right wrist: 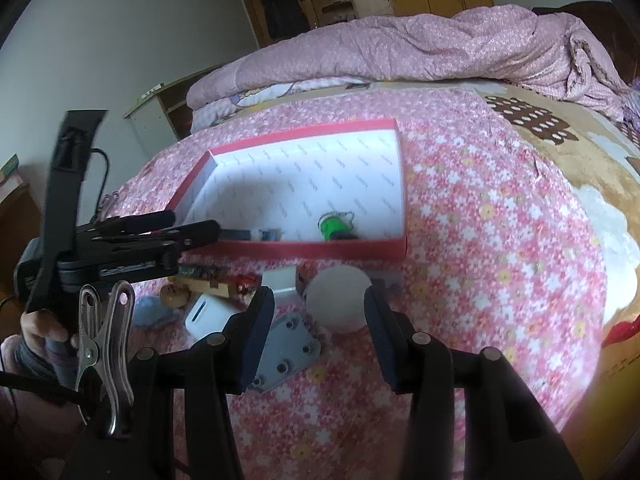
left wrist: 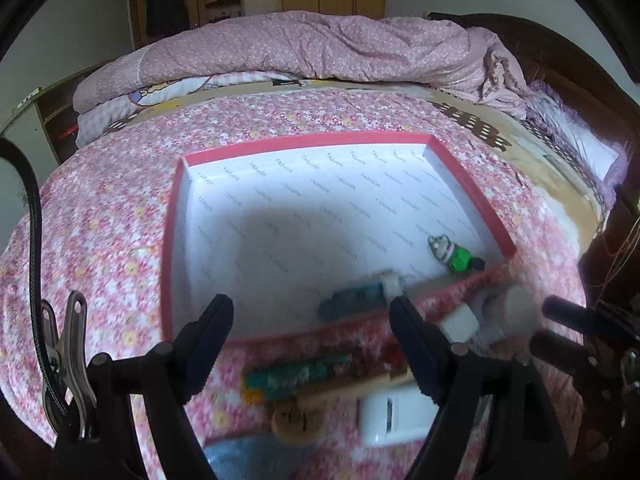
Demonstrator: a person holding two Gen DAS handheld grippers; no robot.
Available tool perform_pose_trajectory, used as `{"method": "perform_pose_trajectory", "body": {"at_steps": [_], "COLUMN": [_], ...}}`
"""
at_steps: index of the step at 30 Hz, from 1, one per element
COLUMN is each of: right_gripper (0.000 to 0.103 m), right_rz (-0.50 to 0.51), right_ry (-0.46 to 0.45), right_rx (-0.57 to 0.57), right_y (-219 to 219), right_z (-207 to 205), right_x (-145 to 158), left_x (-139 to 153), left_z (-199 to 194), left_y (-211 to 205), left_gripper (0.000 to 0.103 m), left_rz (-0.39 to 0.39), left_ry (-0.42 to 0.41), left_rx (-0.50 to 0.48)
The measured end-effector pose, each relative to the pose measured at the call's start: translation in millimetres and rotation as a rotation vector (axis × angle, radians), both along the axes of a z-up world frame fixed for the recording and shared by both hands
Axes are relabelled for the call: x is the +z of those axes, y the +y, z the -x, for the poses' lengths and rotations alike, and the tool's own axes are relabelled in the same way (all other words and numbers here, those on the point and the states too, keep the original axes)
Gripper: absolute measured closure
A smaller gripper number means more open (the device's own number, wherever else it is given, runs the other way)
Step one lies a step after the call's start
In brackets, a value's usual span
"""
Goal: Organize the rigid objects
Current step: 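Withdraw both open grippers from the tray back over the items, then grasp the gray holed plate with right gripper while left grasps the blue tape dispenser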
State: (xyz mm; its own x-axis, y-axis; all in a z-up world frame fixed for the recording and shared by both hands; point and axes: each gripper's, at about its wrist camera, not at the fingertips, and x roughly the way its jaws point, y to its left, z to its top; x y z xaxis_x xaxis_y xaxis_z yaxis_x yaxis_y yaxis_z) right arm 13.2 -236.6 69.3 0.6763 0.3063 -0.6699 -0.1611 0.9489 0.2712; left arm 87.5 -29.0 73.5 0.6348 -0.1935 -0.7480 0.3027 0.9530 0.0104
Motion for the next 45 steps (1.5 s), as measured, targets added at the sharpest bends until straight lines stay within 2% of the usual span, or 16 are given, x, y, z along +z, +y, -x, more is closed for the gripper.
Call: {"method": "perform_pose_trajectory", "body": {"at_steps": [10, 16, 22, 27, 31, 34, 40, 45], "right_gripper": [0.055, 0.055, 0.055, 0.055, 0.055, 0.044, 0.033, 0.032], "right_rz": [0.016, 0.023, 0.049, 0.059, 0.064, 0.073, 0.134, 0.19], "right_ry": [0.015, 0.04, 0.059, 0.09, 0.103, 0.109, 0.096, 0.078], "right_rx": [0.033, 0.053, 0.075, 0.087, 0.089, 0.086, 0.093, 0.109], "right_y": [12, 20, 27, 31, 34, 35, 47, 70], "right_z": [21, 30, 37, 37, 35, 33, 27, 16], "right_x": [-9, -18, -27, -37, -42, -47, -47, -47], "left_x": [-1, -16, -34, -46, -53, -57, -60, -61], "left_z": [49, 68, 73, 72, 69, 69, 70, 70], "left_y": [30, 49, 58, 58, 58, 58, 56, 57], "left_gripper": [0.019, 0.019, 0.019, 0.019, 0.019, 0.019, 0.018, 0.016], "left_rz": [0.018, 0.003, -0.002, -0.027, -0.017, -0.023, -0.034, -0.025], "left_ry": [-0.007, 0.014, 0.059, 0.066, 0.071, 0.043, -0.01, -0.025], "left_rx": [0.048, 0.097, 0.104, 0.109, 0.108, 0.103, 0.081, 0.081]}}
